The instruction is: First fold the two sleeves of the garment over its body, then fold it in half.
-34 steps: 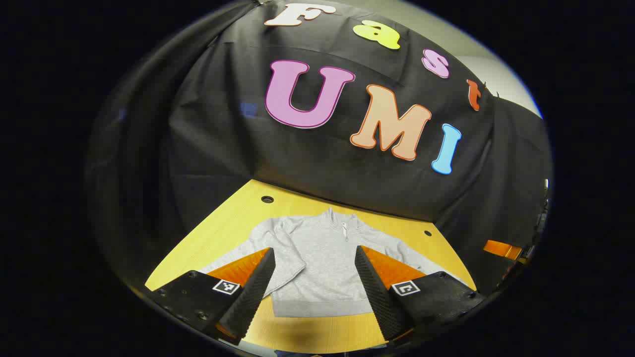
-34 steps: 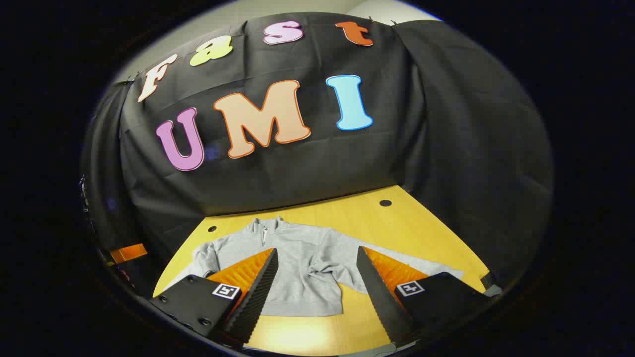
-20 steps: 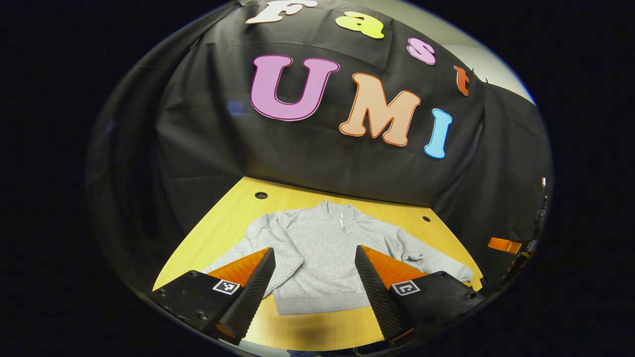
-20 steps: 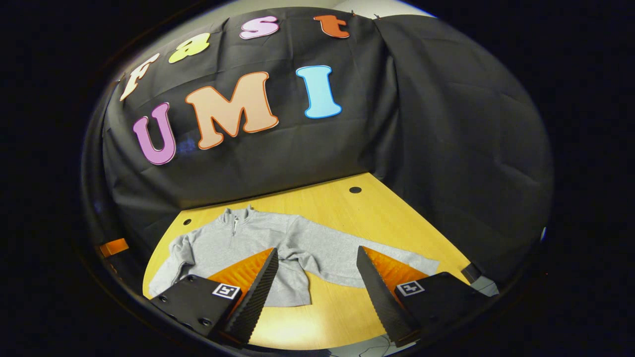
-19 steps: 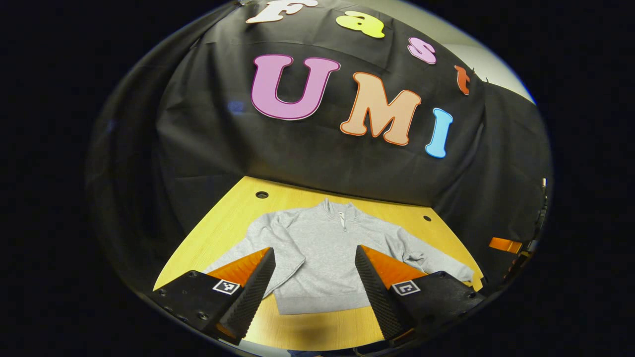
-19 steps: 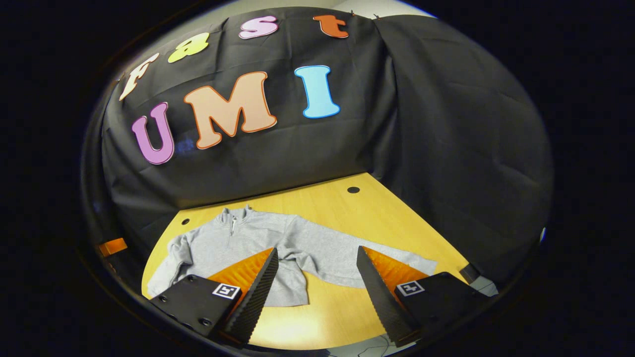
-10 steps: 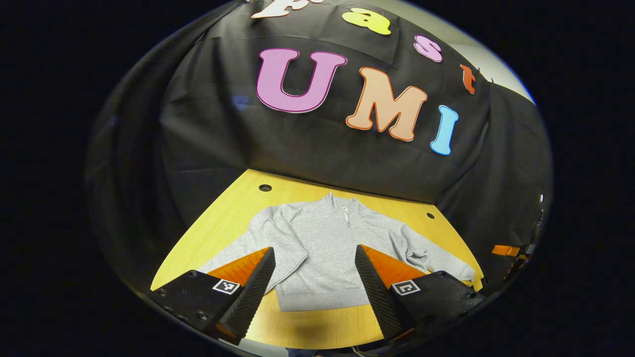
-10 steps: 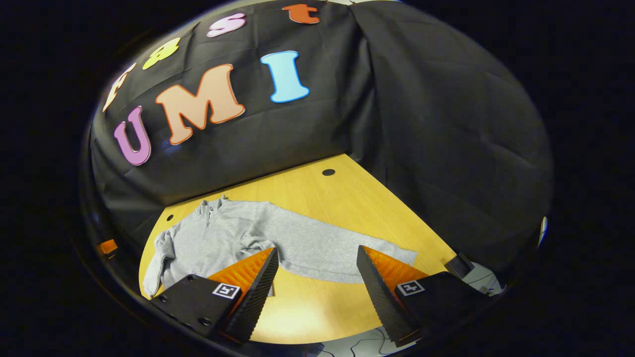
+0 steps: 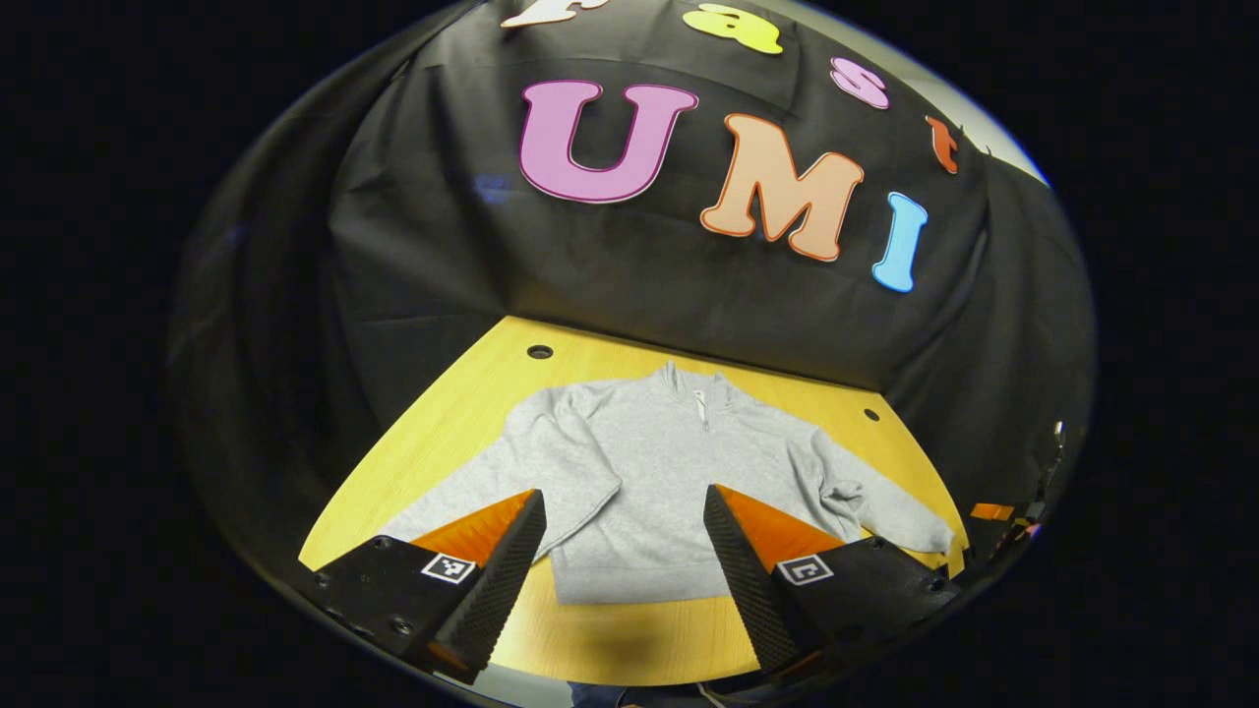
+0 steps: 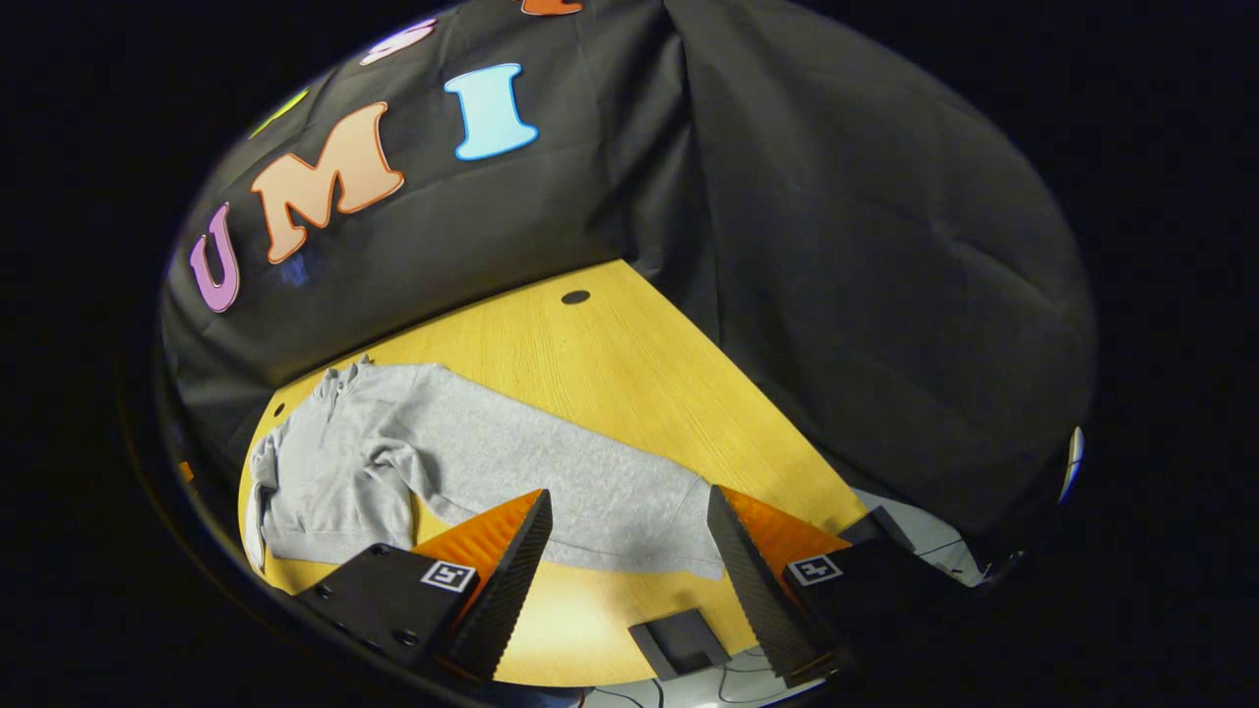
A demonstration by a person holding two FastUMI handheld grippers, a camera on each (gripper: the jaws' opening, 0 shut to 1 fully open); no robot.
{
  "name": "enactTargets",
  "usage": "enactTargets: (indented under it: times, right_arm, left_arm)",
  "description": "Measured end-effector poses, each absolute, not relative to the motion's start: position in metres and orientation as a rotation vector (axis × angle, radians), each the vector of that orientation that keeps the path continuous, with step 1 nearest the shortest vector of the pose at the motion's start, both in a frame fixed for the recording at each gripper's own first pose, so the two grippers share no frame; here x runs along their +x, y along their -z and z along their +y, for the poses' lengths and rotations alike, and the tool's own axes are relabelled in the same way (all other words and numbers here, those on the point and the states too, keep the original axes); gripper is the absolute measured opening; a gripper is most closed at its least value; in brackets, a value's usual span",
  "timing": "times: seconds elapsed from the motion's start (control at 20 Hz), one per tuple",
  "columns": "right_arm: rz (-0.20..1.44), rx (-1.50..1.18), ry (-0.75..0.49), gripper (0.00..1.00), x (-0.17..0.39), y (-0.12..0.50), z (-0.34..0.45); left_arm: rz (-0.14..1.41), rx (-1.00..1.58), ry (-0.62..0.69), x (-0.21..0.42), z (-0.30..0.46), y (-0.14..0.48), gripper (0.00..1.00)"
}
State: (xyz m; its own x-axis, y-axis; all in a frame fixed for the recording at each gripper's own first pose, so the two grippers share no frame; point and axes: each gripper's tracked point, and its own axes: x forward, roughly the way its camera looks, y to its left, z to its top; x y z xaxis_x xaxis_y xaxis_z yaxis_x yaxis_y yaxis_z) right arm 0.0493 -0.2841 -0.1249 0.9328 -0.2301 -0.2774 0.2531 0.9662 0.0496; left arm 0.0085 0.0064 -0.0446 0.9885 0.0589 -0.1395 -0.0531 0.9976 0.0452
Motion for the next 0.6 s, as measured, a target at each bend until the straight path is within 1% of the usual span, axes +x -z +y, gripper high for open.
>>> enactTargets:
  times: [0.15, 0.25, 0.3, 0.45, 0.5, 0.6]
  right_arm:
    - [0.340, 0.077, 0.260, 0.99, 0.059, 0.156, -0.301]
    - [0.386, 0.068, 0.259, 0.97, 0.067, 0.176, -0.310]
    - [0.406, 0.070, 0.258, 0.99, 0.070, 0.183, -0.314]
    - [0.438, 0.067, 0.253, 0.99, 0.079, 0.200, -0.322]
    - [0.446, 0.063, 0.252, 0.97, 0.081, 0.203, -0.324]
    - [0.462, 0.049, 0.251, 0.99, 0.083, 0.209, -0.329]
  left_arm:
    - [0.149, 0.041, -0.078, 0.004, 0.003, 0.049, 0.95]
    - [0.156, 0.040, -0.093, 0.000, 0.002, 0.052, 0.95]
    - [0.159, 0.040, -0.099, -0.001, 0.000, 0.053, 0.95]
    - [0.170, 0.045, -0.128, -0.005, -0.002, 0.057, 0.95]
    - [0.168, 0.047, -0.139, -0.005, -0.003, 0.056, 0.95]
    - [0.158, 0.047, -0.152, -0.004, -0.007, 0.052, 0.94]
